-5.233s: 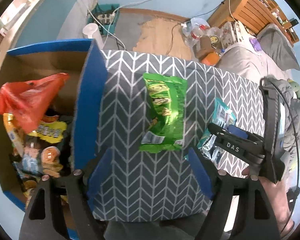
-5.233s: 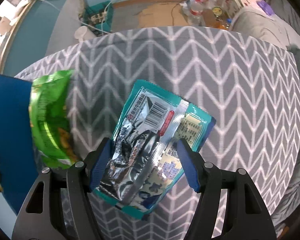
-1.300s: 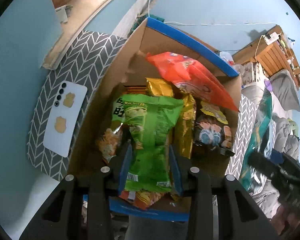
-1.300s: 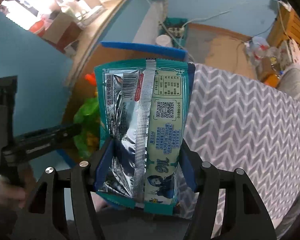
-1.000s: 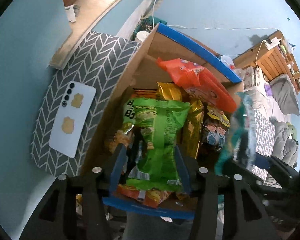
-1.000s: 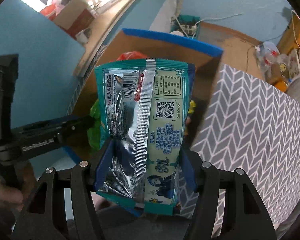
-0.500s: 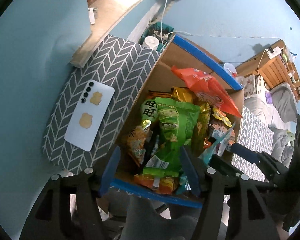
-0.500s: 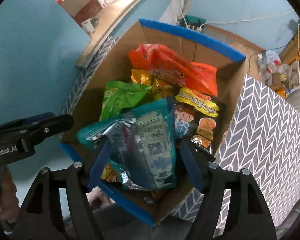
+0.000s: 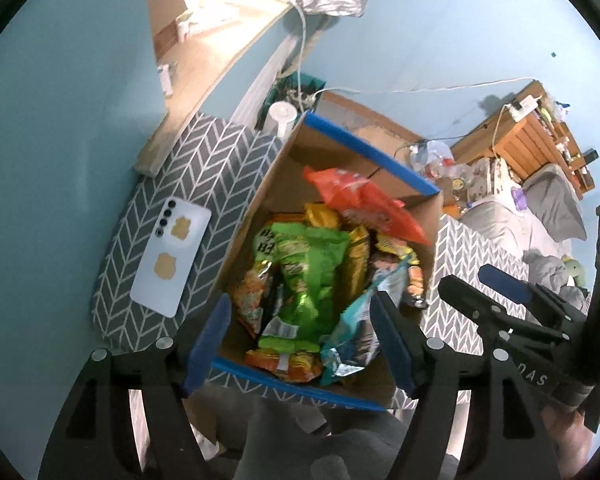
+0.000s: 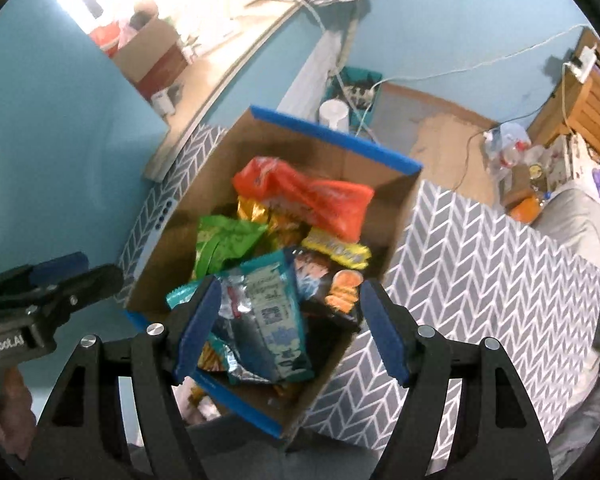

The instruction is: Organize snacks

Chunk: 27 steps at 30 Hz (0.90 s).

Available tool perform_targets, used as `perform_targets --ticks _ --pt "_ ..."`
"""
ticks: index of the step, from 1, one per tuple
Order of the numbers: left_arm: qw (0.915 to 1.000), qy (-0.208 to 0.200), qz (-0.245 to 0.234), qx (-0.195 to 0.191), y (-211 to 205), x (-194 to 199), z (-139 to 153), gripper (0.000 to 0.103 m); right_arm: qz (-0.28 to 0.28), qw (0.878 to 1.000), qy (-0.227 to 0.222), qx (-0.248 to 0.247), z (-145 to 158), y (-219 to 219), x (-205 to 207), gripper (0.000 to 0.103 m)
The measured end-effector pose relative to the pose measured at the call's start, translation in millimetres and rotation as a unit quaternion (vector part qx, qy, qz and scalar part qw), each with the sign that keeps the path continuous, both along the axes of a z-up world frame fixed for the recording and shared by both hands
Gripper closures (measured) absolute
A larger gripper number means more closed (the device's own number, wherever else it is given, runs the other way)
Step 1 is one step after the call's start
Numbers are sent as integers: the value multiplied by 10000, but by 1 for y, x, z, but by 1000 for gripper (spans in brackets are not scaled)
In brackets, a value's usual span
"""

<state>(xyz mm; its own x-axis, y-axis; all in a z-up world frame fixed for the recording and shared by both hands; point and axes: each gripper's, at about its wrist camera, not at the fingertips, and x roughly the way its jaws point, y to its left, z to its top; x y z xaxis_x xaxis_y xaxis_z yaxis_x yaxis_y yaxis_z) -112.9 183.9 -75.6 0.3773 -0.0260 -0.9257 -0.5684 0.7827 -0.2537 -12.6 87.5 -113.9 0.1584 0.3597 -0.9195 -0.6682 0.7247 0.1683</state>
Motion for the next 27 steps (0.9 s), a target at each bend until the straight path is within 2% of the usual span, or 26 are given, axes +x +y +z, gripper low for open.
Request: perform_targets --ticks 4,12,27 --pt "9998 -136 -44 100 -4 4 13 24 -147 9998 -118 43 14 -9 3 30" --pt "9994 -288 -90 185 -10 8 31 24 -417 9986 -283 156 37 -27 6 30" --pt "9975 -498 -96 492 -31 12 64 23 -615 9970 -402 261 58 -55 10 30"
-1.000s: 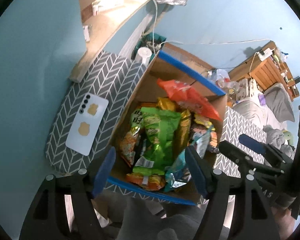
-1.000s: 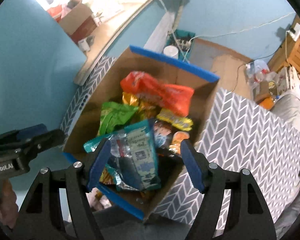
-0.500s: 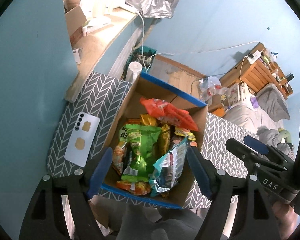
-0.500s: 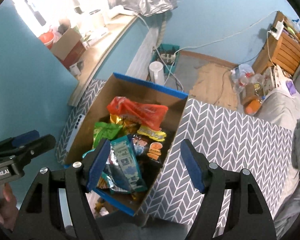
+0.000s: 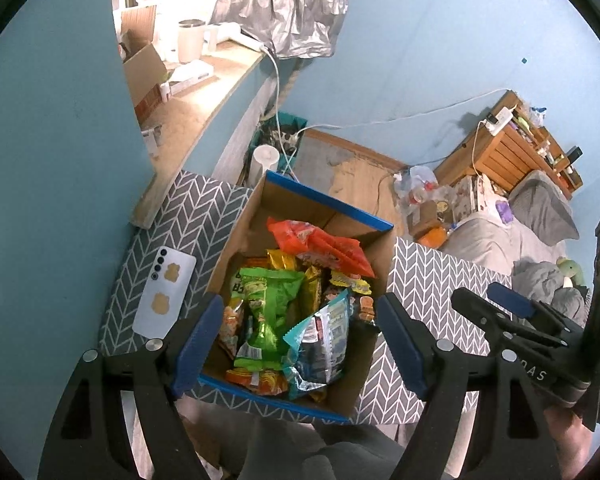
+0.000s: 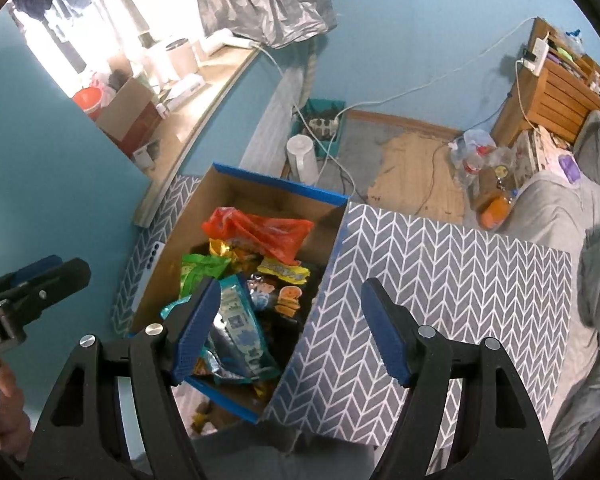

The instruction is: Organize snacks

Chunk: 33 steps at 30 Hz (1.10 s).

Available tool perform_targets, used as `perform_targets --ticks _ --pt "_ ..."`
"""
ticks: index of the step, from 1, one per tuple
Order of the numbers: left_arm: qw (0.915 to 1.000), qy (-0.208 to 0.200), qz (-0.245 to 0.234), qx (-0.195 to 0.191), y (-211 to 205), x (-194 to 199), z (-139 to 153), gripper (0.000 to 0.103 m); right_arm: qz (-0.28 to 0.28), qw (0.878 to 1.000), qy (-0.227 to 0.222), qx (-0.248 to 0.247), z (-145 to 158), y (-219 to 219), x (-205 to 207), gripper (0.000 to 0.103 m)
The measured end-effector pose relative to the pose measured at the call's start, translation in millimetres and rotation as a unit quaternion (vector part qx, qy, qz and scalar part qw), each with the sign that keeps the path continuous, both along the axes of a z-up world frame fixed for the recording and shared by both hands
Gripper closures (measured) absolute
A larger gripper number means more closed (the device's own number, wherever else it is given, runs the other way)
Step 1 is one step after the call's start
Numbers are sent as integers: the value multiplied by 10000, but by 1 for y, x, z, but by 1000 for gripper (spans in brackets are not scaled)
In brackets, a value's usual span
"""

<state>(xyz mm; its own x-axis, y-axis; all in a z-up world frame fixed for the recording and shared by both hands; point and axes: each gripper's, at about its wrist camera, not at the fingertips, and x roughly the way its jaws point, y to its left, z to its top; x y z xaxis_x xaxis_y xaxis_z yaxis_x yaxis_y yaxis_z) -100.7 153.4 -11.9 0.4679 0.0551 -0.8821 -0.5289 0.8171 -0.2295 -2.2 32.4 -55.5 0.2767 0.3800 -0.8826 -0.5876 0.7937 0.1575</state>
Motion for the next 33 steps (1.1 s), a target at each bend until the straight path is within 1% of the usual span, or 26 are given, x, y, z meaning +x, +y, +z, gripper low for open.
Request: perform_targets --ticks 8,16,28,33 --pt "9998 111 -27 144 -13 5 2 23 2 10000 -21 -6 4 -12 4 30" --pt "9996 201 -3 194 -22 11 4 23 24 10000 -27 12 7 -15 7 30" --pt "9994 297 133 150 -29 18 3 23 101 9999 -29 25 11 -19 15 30" --pt "9991 304 171 223 -34 22 5 23 156 9999 -30 30 13 -19 19 30"
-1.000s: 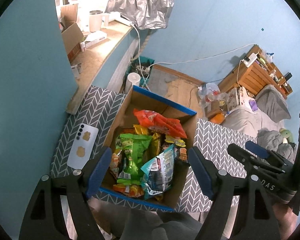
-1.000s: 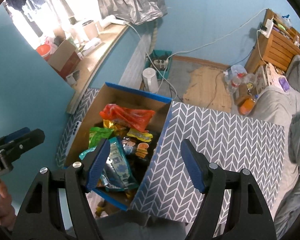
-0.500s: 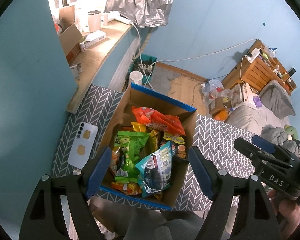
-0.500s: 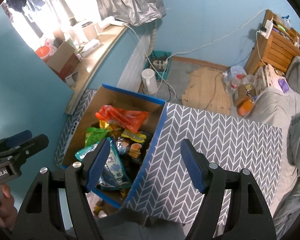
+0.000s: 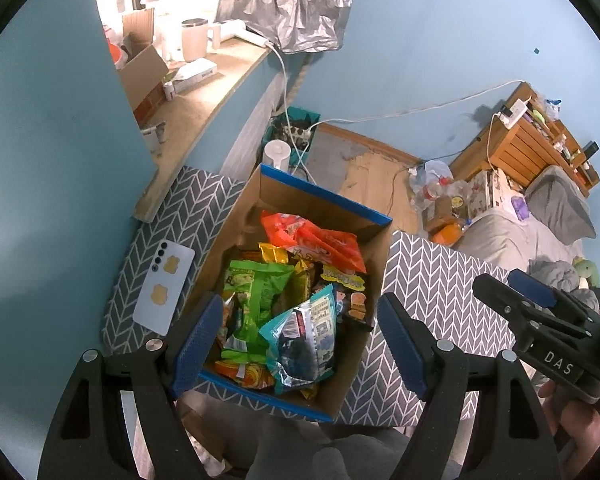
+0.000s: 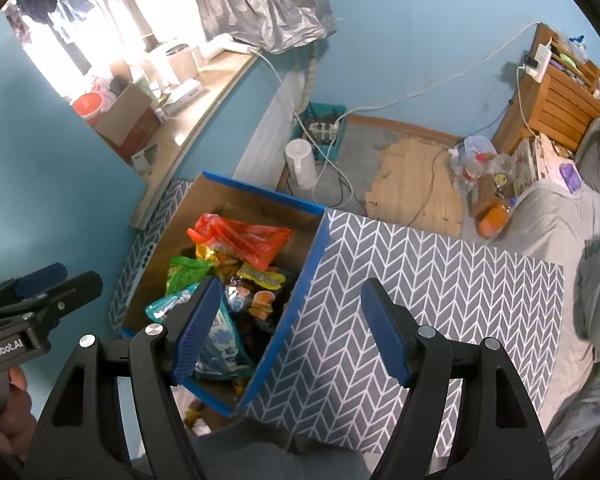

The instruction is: Organize snacks

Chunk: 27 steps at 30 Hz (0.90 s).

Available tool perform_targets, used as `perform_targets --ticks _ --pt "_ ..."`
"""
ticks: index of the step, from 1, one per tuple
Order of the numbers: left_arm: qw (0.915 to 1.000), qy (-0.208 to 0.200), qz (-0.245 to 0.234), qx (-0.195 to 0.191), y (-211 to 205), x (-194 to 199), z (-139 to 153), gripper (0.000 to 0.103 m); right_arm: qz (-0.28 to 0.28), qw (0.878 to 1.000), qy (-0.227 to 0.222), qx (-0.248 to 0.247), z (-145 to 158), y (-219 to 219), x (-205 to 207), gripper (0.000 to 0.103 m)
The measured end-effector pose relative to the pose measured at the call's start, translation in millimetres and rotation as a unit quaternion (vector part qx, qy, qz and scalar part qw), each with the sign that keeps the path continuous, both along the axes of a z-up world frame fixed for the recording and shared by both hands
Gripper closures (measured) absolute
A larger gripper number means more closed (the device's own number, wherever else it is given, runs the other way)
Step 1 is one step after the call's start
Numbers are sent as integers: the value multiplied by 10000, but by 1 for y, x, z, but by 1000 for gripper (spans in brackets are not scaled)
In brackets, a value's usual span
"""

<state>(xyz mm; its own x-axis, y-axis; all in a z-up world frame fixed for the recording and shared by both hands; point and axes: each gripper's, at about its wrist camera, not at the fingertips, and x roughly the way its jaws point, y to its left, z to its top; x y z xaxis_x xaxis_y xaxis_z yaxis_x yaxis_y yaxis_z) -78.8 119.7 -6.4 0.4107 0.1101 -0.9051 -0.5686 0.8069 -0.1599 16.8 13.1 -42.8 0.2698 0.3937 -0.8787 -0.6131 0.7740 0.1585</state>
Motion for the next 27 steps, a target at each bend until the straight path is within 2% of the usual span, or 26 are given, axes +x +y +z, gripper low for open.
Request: perform_targets --ticks 13,22,27 --pt "9996 79 268 -87 1 4 0 23 88 10000 -12 -15 2 2 6 30" --pt "9994 129 332 19 -3 8 2 23 90 10000 23 14 2 -2 9 30" --pt "9991 294 276 112 -6 12 1 23 90 10000 29 12 2 -3 10 29"
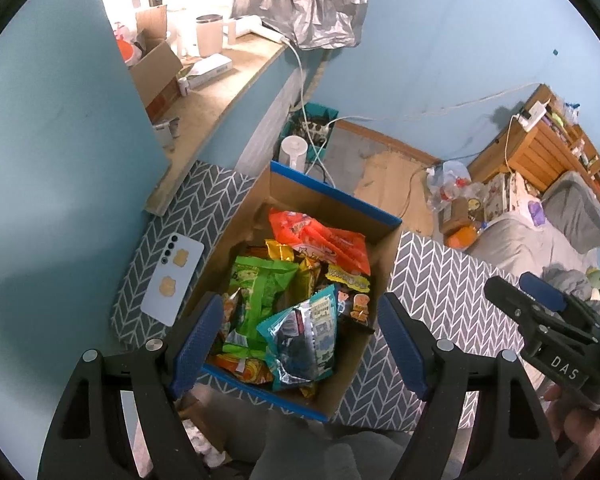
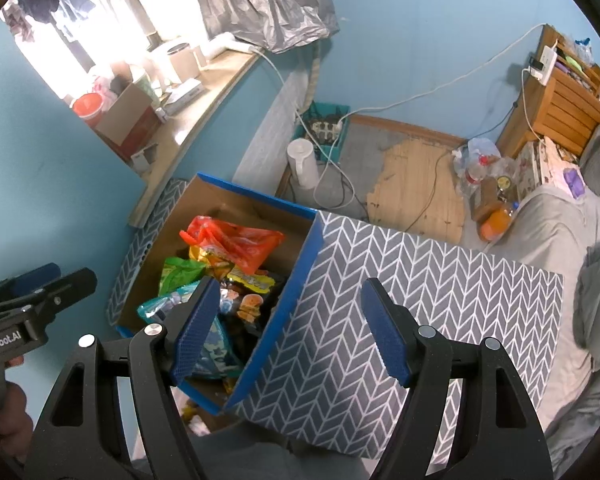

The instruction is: Organize snacks

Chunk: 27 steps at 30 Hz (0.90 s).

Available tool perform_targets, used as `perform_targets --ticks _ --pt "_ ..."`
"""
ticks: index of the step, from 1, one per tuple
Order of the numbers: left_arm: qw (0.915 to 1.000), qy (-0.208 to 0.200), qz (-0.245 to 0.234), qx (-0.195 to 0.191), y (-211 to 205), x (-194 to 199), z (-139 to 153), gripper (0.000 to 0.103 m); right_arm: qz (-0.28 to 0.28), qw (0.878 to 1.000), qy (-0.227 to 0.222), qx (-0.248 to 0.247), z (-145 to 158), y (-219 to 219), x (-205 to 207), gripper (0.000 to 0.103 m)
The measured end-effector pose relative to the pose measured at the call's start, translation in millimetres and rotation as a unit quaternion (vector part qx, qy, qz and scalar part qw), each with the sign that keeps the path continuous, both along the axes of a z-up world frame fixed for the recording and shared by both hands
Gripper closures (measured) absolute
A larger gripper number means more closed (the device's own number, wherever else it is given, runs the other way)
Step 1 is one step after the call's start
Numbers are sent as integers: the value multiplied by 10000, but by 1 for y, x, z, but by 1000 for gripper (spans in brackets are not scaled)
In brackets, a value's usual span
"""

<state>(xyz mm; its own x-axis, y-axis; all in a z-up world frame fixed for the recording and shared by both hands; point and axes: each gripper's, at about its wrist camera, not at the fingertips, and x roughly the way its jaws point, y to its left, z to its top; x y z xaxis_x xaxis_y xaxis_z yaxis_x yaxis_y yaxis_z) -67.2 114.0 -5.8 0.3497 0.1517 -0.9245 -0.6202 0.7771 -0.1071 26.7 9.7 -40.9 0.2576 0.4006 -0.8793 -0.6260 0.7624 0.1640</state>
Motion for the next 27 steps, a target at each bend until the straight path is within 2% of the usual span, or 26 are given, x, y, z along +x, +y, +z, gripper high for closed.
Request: perform_targets --ticks 9,27 --pt "9998 104 32 -157 -4 5 -8 23 63 10000 39 37 -1 0 5 29" --pt "9999 146 -7 -74 -11 10 -7 23 62 9999 81 82 0 -2 7 28"
